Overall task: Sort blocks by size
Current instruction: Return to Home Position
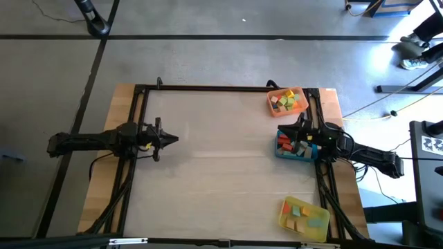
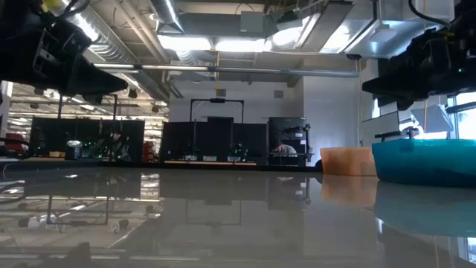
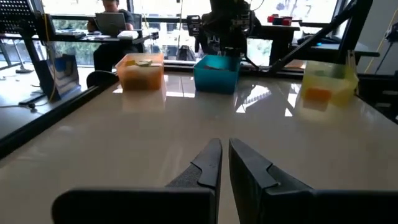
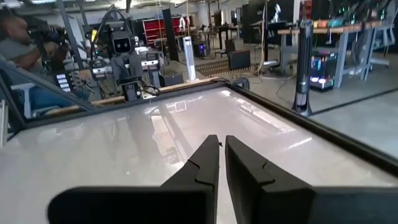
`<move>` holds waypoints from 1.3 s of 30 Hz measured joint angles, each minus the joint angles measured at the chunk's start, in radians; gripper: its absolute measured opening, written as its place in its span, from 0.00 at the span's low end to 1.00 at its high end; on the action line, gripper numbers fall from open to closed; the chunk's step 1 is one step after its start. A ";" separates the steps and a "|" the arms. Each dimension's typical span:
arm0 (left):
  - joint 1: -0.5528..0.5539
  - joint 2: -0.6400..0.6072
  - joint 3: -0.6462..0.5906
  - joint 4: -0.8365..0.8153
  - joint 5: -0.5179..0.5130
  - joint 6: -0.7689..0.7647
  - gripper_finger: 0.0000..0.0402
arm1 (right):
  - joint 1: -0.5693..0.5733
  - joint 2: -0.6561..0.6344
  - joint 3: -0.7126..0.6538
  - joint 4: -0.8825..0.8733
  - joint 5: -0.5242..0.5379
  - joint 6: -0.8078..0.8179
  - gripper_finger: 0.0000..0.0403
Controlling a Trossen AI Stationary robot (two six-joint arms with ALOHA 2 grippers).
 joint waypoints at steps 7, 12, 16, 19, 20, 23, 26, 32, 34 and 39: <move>0.000 0.005 0.000 0.003 0.003 0.006 0.05 | 0.000 0.003 -0.001 -0.001 0.007 0.019 0.07; 0.000 0.005 0.000 0.002 0.003 0.007 0.05 | 0.000 0.003 -0.002 -0.002 0.007 0.019 0.07; 0.000 0.005 0.000 0.002 0.003 0.009 0.05 | 0.000 0.003 -0.003 -0.003 0.007 0.019 0.07; 0.000 0.005 0.000 0.001 0.003 0.008 0.05 | 0.000 0.003 -0.003 -0.004 0.007 0.019 0.07; 0.000 0.005 0.000 0.001 0.003 0.008 0.05 | 0.000 0.003 -0.003 -0.004 0.007 0.019 0.07; 0.000 0.005 0.000 0.001 0.003 0.008 0.05 | 0.000 0.003 -0.003 -0.005 0.007 0.019 0.07; 0.000 0.005 0.000 0.001 0.003 0.008 0.05 | 0.000 0.003 -0.003 -0.005 0.007 0.019 0.07; 0.000 0.006 0.000 0.000 0.003 0.008 0.05 | 0.000 0.003 -0.004 -0.005 0.007 0.019 0.07; 0.000 0.006 0.000 0.000 0.003 0.008 0.05 | 0.000 0.003 -0.004 -0.006 0.007 0.019 0.07; 0.000 0.006 0.000 0.000 0.003 0.008 0.05 | 0.000 0.003 -0.004 -0.006 0.007 0.019 0.07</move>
